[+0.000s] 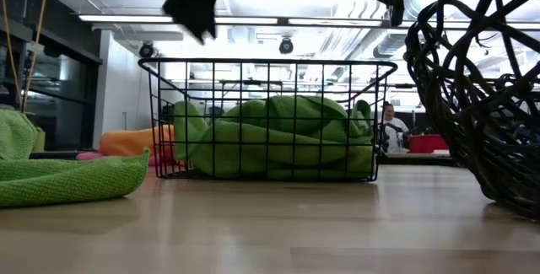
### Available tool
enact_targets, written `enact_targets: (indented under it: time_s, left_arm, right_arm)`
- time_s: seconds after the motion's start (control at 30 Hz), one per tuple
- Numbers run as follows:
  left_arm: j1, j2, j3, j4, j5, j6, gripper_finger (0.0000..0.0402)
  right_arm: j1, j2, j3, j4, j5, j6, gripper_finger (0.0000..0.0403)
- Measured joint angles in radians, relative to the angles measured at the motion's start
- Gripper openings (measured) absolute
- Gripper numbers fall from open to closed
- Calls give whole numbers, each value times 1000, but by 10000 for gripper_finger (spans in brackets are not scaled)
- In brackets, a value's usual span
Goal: Sort microfiber towel by color & place in baskets
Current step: Put the top orange microfiber cloth into the blue and green bin
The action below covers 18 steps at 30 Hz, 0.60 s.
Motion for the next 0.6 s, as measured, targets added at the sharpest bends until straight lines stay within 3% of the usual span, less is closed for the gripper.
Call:
enact_targets:
  time_s: [0.23,0.37,0.6]
  left_arm:
    - [322,-55,-225,65,75,31,239]
    - [497,-40,-291,137,130,98,239]
    - [601,47,-302,145,230,295,239]
  right_arm:
    - [0,1,0,-1,2,0,184]
    - [0,9,0,-7,24,0,184]
    - [0,20,0,-8,85,7,184]
